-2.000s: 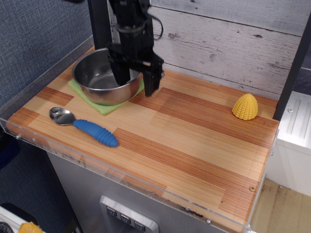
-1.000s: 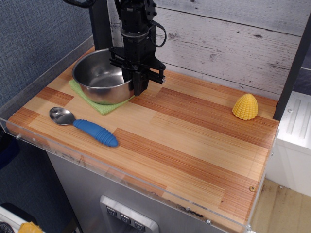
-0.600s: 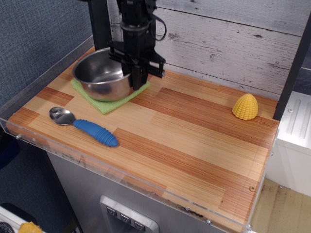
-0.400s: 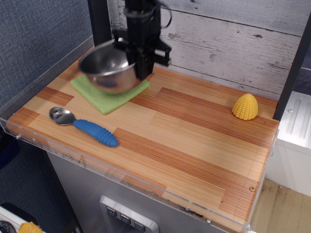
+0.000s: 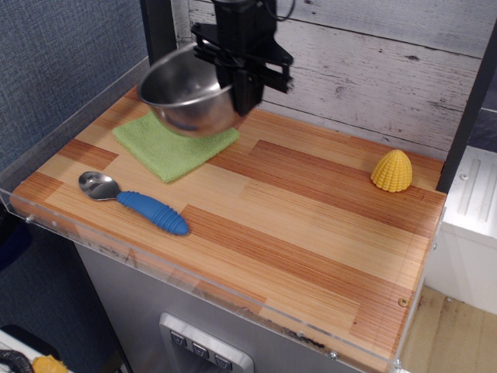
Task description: Move the bowl to the front right corner of the counter.
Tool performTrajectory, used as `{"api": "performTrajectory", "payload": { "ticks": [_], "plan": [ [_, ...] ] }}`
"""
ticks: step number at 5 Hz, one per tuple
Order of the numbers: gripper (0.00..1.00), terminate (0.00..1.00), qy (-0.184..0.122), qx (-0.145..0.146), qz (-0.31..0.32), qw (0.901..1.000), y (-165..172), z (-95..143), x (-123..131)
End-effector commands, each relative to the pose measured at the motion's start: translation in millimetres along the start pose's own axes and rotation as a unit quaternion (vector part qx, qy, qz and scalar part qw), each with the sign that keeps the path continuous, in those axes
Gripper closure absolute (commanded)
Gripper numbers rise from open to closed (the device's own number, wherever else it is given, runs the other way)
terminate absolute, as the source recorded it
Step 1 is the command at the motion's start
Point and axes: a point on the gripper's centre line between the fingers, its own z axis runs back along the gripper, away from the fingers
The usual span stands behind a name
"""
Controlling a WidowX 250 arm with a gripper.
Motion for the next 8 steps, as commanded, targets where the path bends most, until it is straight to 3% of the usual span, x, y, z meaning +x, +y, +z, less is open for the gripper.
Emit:
{"api": "performTrajectory", "payload": {
  "ticks": [1,4,6,8],
  "plan": [
    [1.0,0.0,-0.036,-0.016,-0.092,0.995,-55.0,22.9,5.3],
    [1.0,0.0,-0.022,-0.071,-0.242,0.9674,-151.2,3.6,-6.8],
    [1.0,0.0,0.003,-0.089,-0.24,0.9666,-157.8,-7.7,-40.0],
    [1.0,0.0,0.032,-0.101,-0.276,0.9552,-175.5,-24.1,-55.3]
  ]
}}
